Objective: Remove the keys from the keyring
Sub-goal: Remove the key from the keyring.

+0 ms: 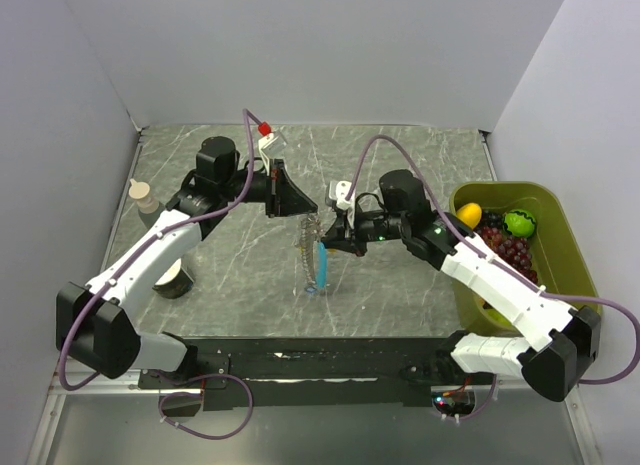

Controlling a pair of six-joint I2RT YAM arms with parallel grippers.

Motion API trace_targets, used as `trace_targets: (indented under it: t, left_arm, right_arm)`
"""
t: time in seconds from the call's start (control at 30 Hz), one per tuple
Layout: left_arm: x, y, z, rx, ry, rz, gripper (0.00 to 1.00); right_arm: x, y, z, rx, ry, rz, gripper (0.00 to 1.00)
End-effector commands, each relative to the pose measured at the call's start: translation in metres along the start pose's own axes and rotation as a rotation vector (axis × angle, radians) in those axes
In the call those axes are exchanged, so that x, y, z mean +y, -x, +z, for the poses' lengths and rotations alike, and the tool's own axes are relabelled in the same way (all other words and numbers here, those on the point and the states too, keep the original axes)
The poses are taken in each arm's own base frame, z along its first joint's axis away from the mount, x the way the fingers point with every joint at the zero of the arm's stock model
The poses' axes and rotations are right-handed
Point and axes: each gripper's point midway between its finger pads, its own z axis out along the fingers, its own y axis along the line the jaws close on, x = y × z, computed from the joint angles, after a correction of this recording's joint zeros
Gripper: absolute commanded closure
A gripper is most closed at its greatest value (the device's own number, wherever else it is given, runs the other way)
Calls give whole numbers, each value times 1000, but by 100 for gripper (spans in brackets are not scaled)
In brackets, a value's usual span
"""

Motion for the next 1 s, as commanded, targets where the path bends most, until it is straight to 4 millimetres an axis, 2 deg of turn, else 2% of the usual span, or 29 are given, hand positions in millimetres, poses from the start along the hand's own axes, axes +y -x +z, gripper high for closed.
trace_targets:
  t: [0.0,0.17,0.33,0.47,0.53,0.57,0.63,0.67,0.83,0.97]
  left_arm:
    - [-11,20,-7,-54,1,96,99]
    - [-14,20,-9,-54,-5,102,99]
    - [-15,19,-9,-53,-10,103,98]
    - [-19,19,-9,-49,-26,109,69]
    - [-20,21,-10,-48,-30,126,62]
    - [-21,22,-10,-50,-29,133,48]
    - [-22,21,-12,-41,-25,140,34]
    - [-24,22,-12,-40,-28,146,23]
    - [-34,19,-14,-25,-83,168,8]
    - [-43,12,-12,1,-130,179,6]
  right_arm:
    - [6,14,-19,35,-3,-104,100]
    - [-12,11,-28,103,-96,-146,100]
    - [-20,10,-34,152,-167,-206,100]
    - [-24,15,-39,166,-206,-236,100]
    - [-25,20,-43,160,-220,-254,100]
    - [-26,19,-45,171,-231,-255,100]
    - [-28,20,-48,186,-248,-274,100]
    - [-30,22,-49,189,-261,-285,100]
    - [-28,24,-50,192,-260,-282,100]
    - [-30,26,-48,181,-271,-258,100]
